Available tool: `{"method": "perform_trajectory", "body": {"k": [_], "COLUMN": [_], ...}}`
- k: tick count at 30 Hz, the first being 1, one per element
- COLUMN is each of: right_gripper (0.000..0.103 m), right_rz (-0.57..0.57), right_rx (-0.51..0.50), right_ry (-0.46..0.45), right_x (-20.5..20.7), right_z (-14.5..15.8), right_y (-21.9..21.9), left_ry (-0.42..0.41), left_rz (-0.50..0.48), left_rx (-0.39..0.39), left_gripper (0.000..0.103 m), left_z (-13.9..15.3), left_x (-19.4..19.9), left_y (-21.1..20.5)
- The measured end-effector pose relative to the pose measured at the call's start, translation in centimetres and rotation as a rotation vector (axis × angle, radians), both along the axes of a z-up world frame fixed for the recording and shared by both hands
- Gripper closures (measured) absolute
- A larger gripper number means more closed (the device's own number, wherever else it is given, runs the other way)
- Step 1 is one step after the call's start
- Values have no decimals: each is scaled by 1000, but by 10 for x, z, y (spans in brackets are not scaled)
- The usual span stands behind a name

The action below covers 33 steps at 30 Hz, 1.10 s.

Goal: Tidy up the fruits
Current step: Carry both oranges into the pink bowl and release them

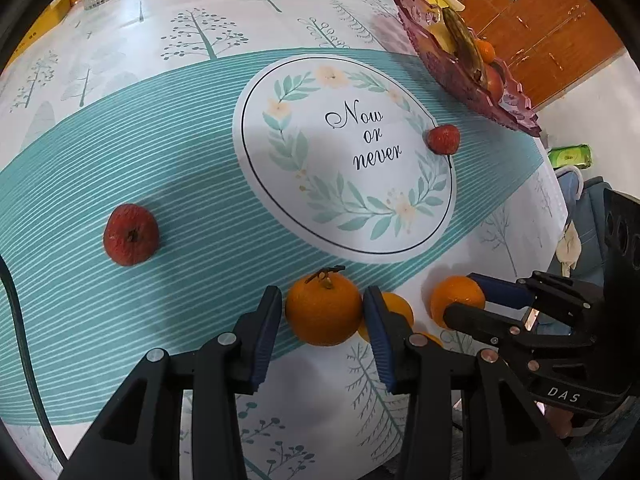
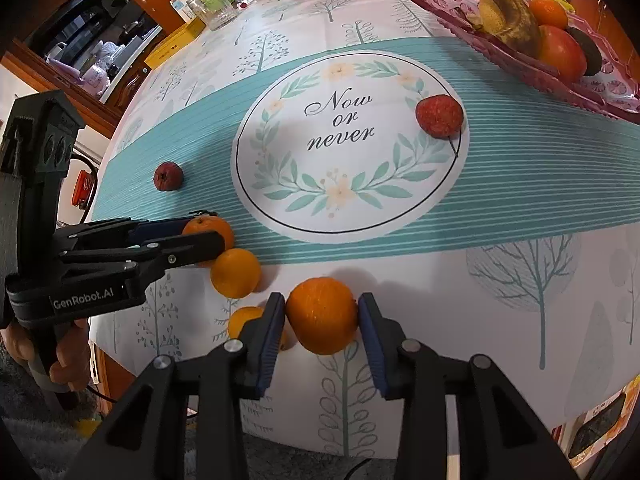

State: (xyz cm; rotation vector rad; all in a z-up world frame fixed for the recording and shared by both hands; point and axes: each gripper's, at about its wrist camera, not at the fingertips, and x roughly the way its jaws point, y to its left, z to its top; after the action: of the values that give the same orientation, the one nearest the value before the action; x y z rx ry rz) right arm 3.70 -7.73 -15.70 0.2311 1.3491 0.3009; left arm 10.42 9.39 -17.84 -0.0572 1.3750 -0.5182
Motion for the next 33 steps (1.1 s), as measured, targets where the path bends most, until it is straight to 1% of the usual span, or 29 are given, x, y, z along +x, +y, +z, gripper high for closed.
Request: {"method": "perform_trajectory", "body": {"k": [2, 6, 10, 12, 17, 23, 27, 33], "right_gripper": [65, 65, 65, 65, 66, 66, 66, 66], "right_rz": [0, 3, 5, 7, 24, 49, 55, 39], "right_rx": [0, 0, -4, -6, -12, -22, -33, -39], "right_ry": [1, 4, -5, -15, -51, -112, -155, -216], "right_x": [1, 3, 6, 8, 13, 20, 24, 34], "right_z": [0, 0, 2, 5, 15, 34, 48, 69], "right_y": [0, 0, -3, -3, -5, -14, -26, -58], "left_ry": [9, 18, -10, -19, -55, -112, -149, -188], "left_rz": [1, 4, 14, 26, 63, 83, 83, 78], "left_rx": [-11, -14, 34, 34, 39, 26, 11, -1], "left_gripper": [65, 66, 67, 67, 67, 67, 67, 67], "left_z": [-1, -1, 4, 8, 27, 58, 78, 101], "left_x": [2, 4, 3, 4, 9, 17, 22, 30], "left_y": [1, 0, -1, 0, 2, -9, -28, -62]}}
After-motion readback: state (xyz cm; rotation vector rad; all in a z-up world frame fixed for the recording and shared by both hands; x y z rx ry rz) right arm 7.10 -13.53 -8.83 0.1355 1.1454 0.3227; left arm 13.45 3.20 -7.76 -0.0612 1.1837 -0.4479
